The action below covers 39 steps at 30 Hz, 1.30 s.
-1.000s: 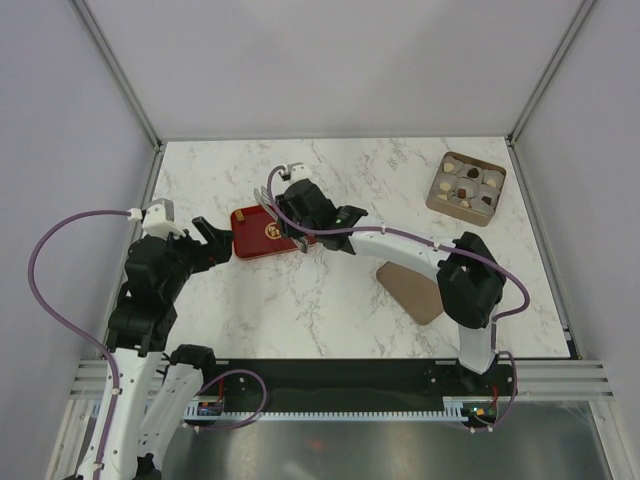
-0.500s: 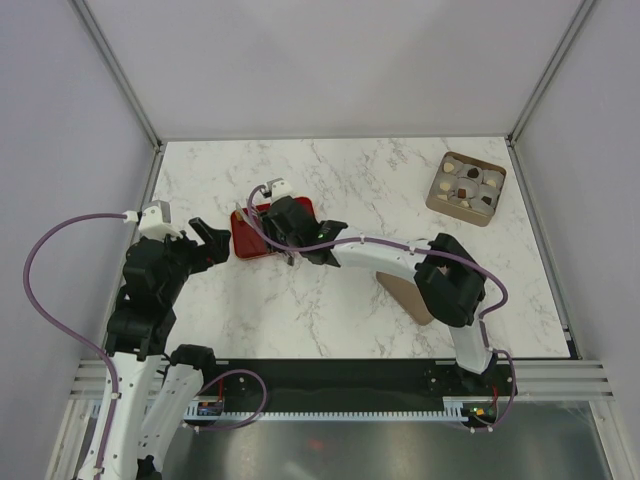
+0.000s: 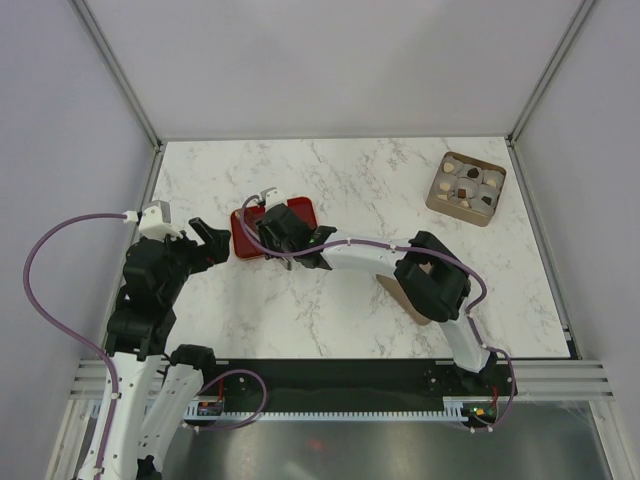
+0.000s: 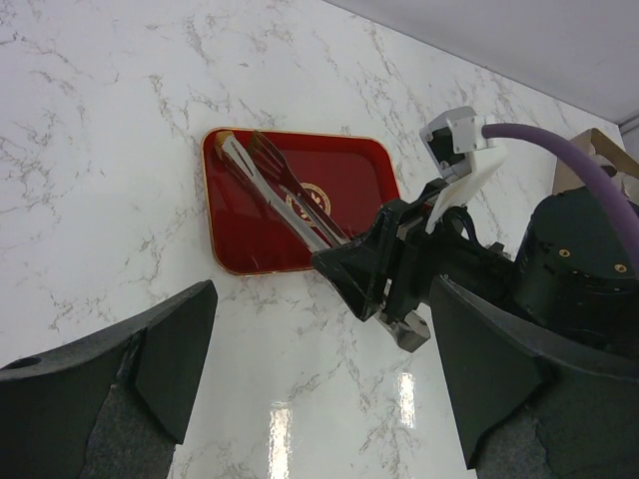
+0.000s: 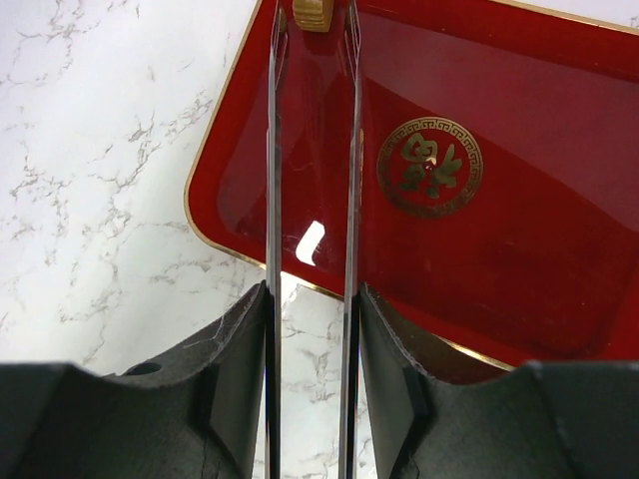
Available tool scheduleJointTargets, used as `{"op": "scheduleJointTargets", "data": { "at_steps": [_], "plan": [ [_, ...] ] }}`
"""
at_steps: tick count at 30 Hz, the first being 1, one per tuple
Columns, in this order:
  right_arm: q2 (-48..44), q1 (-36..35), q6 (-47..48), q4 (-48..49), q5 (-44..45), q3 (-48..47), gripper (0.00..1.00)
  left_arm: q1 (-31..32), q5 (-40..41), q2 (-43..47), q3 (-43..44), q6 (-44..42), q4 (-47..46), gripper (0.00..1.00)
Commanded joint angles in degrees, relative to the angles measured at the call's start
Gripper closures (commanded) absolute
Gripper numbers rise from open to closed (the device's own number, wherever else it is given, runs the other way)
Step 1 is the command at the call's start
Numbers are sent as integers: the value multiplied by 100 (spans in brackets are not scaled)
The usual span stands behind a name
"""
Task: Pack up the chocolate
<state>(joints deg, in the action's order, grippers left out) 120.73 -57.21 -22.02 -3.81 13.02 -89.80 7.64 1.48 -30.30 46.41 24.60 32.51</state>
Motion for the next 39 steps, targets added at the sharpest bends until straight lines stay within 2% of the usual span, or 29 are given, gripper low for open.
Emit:
{"op": "scheduleJointTargets", "data": {
  "at_steps": [1, 15, 20, 24, 30, 39],
  "plan": [
    [135, -36, 163, 285, 96, -345, 53, 1, 134, 33, -27, 1, -237, 5],
    [487, -27, 207, 267, 149, -635, 53, 1, 151, 60, -27, 10, -237, 5],
    [531, -36, 216, 241, 175, -688, 56, 1, 151, 86, -36, 10, -237, 4],
    [452, -27, 181, 223, 88, -601, 63, 1, 151, 77, -27, 10, -237, 4],
    [-119, -44, 163, 153, 34, -179, 70, 1, 186, 86, -44, 19, -237, 4],
    [-1743, 271, 67, -602, 298, 708, 73, -8, 82, 16, -36, 10, -237, 4]
  ]
}}
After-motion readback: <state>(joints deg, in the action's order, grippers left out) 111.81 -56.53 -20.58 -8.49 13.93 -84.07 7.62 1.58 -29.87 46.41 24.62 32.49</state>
